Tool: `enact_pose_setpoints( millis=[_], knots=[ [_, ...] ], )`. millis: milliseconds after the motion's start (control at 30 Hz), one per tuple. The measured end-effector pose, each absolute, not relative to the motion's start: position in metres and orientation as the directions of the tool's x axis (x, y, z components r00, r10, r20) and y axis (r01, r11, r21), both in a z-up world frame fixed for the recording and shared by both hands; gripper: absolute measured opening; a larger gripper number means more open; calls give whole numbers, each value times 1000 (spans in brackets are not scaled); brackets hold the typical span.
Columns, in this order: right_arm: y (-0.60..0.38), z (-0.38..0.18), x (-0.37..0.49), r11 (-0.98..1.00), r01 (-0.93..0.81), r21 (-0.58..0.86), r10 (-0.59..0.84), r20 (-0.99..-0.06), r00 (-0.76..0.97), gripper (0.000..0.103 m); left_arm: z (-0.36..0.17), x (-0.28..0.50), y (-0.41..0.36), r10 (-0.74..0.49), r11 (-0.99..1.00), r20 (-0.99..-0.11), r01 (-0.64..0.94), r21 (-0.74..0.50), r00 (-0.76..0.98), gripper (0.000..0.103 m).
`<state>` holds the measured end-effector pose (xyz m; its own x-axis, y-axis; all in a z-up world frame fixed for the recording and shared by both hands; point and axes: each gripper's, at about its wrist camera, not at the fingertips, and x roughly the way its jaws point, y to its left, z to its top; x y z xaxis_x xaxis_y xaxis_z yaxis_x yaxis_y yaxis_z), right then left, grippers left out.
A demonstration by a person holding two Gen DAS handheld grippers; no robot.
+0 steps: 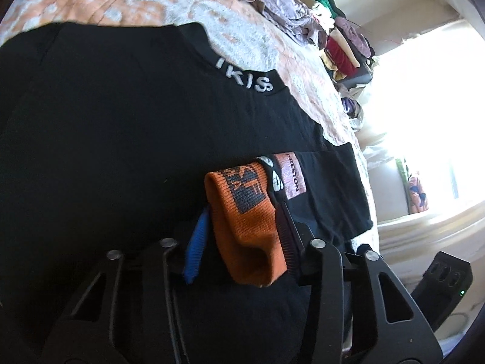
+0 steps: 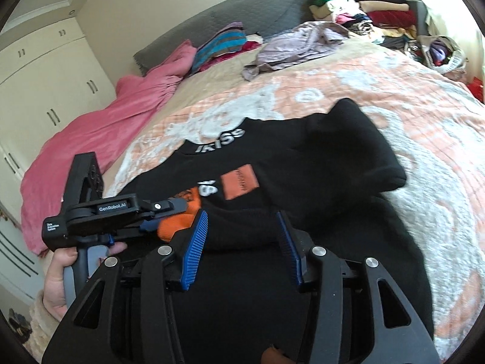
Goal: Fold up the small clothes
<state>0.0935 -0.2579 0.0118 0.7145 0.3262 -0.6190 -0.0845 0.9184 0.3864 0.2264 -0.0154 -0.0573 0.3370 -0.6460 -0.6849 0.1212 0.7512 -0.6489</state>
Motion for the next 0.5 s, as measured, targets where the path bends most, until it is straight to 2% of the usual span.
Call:
enact_pose_setpoints(
  millis=[33,133,333,500],
  knots=[
    [-262,11,92,920,-74,384,317,-621,717,46,-58,227,-17,-647,751,-685,124,-648,337,12],
    [-269,8,91,921,-52,385,302,-627,718,46,-52,225,-20,-649,749,-668,151,-645,363,6],
    [-271,8,92,929,-43,369,284,-631,721,46,1,207,-14,-644,753,-599,260,-604,476,5],
    [-269,11,93,930,-56,364,288,-623,728,46,30,196,17,-627,754,-545,257,-605,557,5]
  ],
)
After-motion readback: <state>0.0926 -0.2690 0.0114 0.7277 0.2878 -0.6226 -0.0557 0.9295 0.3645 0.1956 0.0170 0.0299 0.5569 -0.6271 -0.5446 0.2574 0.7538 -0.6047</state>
